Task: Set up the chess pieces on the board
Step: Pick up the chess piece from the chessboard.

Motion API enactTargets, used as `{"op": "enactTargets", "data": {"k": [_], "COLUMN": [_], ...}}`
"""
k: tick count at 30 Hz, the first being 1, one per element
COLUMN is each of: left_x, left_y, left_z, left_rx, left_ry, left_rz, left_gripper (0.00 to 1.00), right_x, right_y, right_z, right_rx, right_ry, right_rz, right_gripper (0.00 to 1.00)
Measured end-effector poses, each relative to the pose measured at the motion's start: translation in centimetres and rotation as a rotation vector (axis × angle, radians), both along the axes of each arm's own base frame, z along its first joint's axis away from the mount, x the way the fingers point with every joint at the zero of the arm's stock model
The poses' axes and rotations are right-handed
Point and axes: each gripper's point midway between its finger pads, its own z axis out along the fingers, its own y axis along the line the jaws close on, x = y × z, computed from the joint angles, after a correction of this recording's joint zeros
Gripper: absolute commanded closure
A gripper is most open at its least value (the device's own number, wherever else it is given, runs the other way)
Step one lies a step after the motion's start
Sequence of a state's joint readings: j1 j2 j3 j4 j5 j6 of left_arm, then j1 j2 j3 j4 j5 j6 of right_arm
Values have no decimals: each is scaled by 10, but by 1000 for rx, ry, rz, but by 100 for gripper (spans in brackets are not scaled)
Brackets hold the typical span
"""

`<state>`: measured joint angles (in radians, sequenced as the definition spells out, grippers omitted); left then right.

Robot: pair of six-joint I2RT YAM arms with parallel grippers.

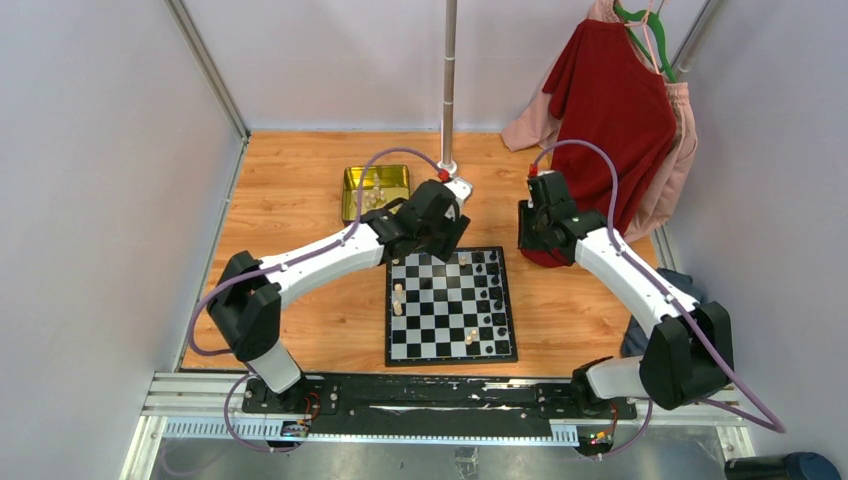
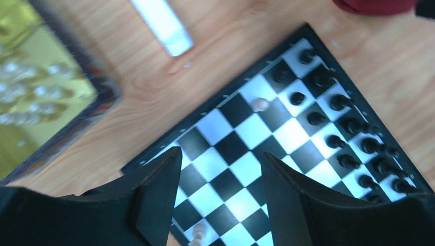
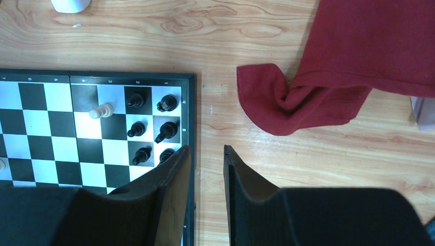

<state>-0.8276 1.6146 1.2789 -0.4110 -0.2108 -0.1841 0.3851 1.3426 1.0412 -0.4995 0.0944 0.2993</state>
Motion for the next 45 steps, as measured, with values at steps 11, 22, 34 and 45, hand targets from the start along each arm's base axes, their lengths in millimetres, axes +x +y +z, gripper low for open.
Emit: {"op": "enactTargets", "data": {"k": [11, 22, 34, 45], "left_x": [-29, -16, -11, -2], "left_y": [-43, -71, -72, -74], "left_z": [-61, -72, -94, -102], "left_rx": [37, 3, 37, 51], "left_ry": [171, 180, 196, 179], "left_rz": [-245, -288, -273, -256], "left_gripper": [38, 42, 50, 54], "right_x": [-10, -11, -11, -10], "right_y": [-37, -38, -39, -38], "right_z": [10, 8, 6, 5], "right_rx": [20, 21, 21, 20], "right_ry": [-58, -55, -55, -52], "right_rz": [-142, -147, -149, -149], "right_gripper": [65, 65, 66, 66]}}
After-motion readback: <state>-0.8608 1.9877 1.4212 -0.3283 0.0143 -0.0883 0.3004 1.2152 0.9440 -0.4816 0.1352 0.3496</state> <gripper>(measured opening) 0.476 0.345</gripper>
